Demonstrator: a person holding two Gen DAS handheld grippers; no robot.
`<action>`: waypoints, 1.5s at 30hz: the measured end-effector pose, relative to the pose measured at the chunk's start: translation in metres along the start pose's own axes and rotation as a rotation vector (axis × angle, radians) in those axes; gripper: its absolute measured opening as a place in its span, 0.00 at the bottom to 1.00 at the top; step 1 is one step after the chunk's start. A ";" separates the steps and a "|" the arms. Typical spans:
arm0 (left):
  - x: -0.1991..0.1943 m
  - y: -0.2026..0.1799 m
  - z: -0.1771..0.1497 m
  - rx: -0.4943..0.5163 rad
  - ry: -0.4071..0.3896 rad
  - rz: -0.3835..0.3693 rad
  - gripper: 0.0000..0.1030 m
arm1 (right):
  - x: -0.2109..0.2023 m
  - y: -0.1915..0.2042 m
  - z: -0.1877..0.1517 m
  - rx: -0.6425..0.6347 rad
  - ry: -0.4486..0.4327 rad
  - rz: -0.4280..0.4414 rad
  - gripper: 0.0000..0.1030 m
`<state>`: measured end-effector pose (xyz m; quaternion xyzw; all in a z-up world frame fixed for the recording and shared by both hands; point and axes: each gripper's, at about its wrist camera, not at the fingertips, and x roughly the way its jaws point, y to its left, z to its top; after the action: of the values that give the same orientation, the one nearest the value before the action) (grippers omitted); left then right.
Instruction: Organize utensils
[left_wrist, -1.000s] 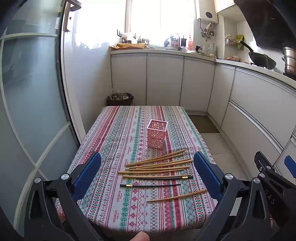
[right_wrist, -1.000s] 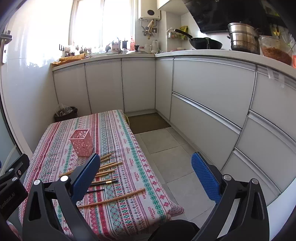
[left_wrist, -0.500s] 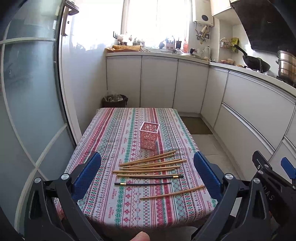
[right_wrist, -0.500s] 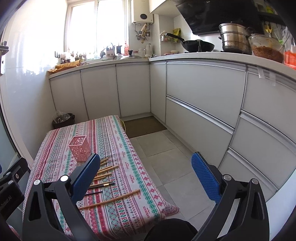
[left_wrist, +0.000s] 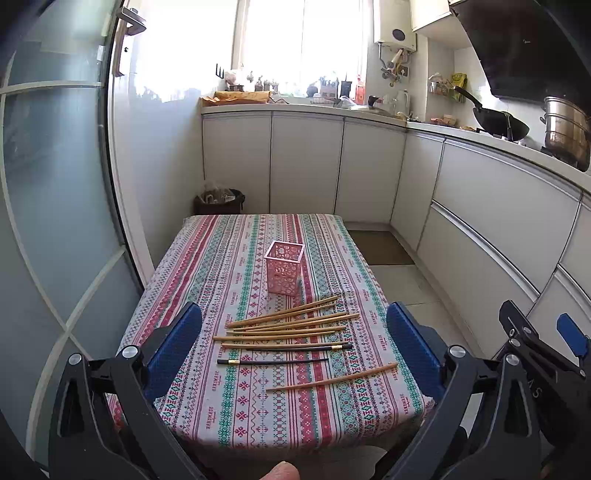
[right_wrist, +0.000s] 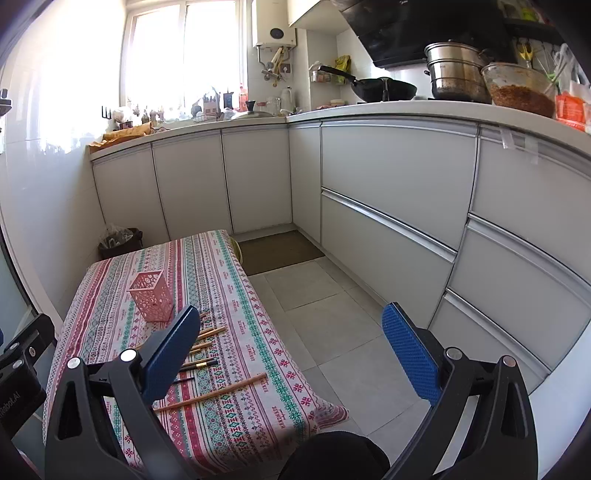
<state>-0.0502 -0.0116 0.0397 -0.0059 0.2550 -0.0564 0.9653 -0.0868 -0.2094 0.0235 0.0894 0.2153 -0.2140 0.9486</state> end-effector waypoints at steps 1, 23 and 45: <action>-0.001 0.000 0.000 0.002 -0.002 0.000 0.93 | 0.000 0.000 0.000 0.002 0.000 0.002 0.93; -0.018 -0.008 0.008 0.012 -0.053 -0.017 0.93 | -0.018 -0.007 0.007 0.038 -0.049 0.015 0.93; -0.031 -0.020 0.015 0.025 -0.089 -0.025 0.93 | -0.032 -0.017 0.015 0.072 -0.096 0.015 0.93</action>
<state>-0.0713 -0.0283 0.0688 0.0003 0.2112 -0.0714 0.9748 -0.1150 -0.2170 0.0499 0.1144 0.1609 -0.2187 0.9556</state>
